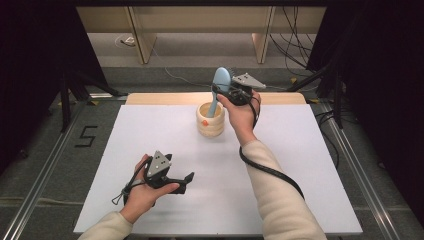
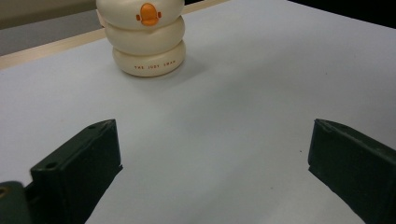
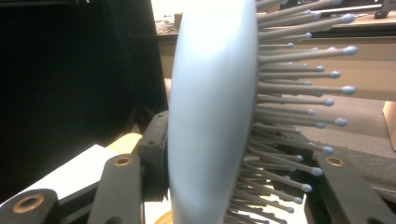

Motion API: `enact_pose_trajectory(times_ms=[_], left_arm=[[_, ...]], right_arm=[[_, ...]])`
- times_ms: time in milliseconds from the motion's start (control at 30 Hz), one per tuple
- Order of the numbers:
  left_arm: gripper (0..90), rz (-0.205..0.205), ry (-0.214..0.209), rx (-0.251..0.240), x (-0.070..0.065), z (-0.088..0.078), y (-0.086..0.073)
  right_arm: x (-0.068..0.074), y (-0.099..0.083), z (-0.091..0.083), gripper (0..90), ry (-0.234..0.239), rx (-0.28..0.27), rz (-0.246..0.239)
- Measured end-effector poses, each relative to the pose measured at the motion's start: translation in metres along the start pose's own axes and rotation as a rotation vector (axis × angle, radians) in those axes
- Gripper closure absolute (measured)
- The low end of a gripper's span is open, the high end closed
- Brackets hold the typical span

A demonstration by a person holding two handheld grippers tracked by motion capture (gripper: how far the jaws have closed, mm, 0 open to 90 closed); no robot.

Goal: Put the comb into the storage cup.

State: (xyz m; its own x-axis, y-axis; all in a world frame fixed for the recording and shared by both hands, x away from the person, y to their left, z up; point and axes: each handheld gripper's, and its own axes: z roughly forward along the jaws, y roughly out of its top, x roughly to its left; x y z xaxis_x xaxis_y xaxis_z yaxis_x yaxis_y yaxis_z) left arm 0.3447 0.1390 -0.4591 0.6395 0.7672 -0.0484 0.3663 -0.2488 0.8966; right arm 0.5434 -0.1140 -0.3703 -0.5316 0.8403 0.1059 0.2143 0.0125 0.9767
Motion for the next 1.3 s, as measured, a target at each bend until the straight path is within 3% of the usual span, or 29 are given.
enact_pose_trajectory(times_ms=[1300], left_arm=[[2.0,-0.001,-0.001,-0.001,0.000,0.000,0.000]], right_arm=[[-0.002,-0.023,0.012,49.3,-0.024,0.050,0.014]])
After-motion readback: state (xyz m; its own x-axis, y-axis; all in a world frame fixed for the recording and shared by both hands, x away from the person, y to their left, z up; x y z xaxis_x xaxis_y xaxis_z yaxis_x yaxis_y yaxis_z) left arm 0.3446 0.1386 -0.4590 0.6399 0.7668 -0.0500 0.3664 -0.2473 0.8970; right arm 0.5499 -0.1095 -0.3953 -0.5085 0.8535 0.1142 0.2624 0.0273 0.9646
